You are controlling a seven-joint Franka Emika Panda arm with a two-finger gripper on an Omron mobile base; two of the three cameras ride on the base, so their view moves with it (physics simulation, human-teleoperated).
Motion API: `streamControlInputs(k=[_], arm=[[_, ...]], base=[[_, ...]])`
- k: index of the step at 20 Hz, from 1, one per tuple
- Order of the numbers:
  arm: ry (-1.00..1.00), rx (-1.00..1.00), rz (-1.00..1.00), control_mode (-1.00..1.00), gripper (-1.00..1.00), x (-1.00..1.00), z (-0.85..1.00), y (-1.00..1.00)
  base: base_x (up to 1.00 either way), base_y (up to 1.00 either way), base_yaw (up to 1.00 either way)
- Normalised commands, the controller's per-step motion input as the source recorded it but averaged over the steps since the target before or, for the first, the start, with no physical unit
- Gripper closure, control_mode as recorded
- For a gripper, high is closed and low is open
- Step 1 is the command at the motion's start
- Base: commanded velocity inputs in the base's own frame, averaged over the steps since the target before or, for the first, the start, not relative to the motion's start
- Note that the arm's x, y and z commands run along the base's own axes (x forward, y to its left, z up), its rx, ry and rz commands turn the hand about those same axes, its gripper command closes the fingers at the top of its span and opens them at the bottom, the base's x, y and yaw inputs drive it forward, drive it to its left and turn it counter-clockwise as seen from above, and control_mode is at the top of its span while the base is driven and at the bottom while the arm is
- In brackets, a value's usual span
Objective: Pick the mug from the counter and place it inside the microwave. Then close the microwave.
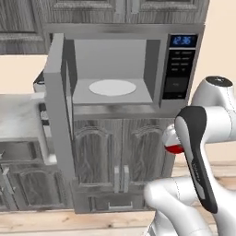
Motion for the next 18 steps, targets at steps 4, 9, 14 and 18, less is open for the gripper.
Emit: streamControlInputs(k=[4,9,14,18], arm=[[0.0,0.0,0.0,1.0,1.0,0.0,0.0,0.0],[0.0,0.0,0.0,1.0,1.0,0.0,0.0,0.0],[0.0,0.0,0.0,1.0,1.0,0.0,0.0,0.0],[0.0,0.0,0.0,1.0,1.0,0.0,0.0,0.0]], base=[[0.03,-0.2,-0.28],[0.27,0.25,-0.35],[0.0,0.95,-0.15],[0.09,0.68,-0.01]])
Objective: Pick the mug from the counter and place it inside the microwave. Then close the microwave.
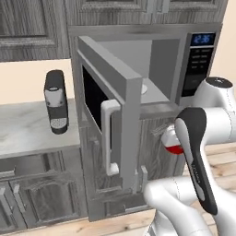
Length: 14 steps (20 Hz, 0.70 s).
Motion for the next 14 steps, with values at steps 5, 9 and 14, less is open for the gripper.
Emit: streamControlInputs(k=[5,9,14], arm=[[0.0,0.0,0.0,1.0,1.0,0.0,0.0,0.0],[0.0,0.0,0.0,1.0,1.0,0.0,0.0,0.0],[0.0,0.0,0.0,1.0,1.0,0.0,0.0,0.0]], base=[[0.03,-0.43,0.0],[0.0,-0.51,0.0],[0.12,-0.14,0.0]])
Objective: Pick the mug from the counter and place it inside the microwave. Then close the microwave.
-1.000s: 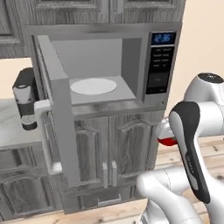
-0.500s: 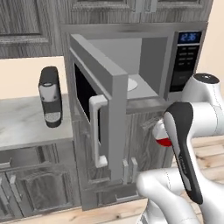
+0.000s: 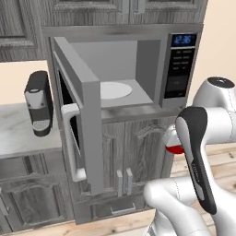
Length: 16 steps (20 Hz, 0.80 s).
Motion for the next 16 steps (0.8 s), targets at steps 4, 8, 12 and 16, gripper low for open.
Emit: streamControlInputs(k=[4,8,12,16], arm=[[0.0,0.0,0.0,1.0,1.0,0.0,0.0,0.0],[0.0,0.0,0.0,1.0,1.0,0.0,0.0,0.0],[0.0,0.0,0.0,1.0,1.0,0.0,0.0,0.0],[0.0,0.0,0.0,1.0,1.0,0.0,0.0,0.0]], base=[[0.44,0.01,0.0],[0.33,0.0,0.0],[0.24,0.0,0.0],[0.26,0.0,0.0]])
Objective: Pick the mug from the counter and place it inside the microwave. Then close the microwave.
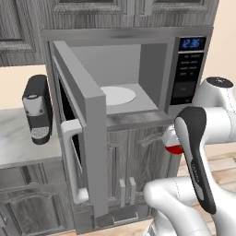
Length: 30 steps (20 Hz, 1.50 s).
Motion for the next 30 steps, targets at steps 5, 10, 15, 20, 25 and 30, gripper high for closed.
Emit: streamControlInputs(k=[5,10,15,20,25,30], arm=[[0.0,0.0,0.0,1.0,1.0,0.0,0.0,0.0],[0.0,0.0,0.0,1.0,1.0,0.0,0.0,0.0],[0.0,0.0,0.0,-1.0,1.0,0.0,0.0,0.0],[0.0,0.0,0.0,-1.0,1.0,0.0,0.0,0.0],[-0.1,-0.02,0.09,-1.0,1.0,-0.09,0.0,0.32],[-0.16,0.0,0.13,-1.0,1.0,0.0,0.05,0.22]], base=[[0.0,0.0,0.0],[0.0,0.0,0.0],[0.0,0.0,0.0],[0.0,0.0,0.0],[0.0,0.0,0.0],[0.0,0.0,0.0]])
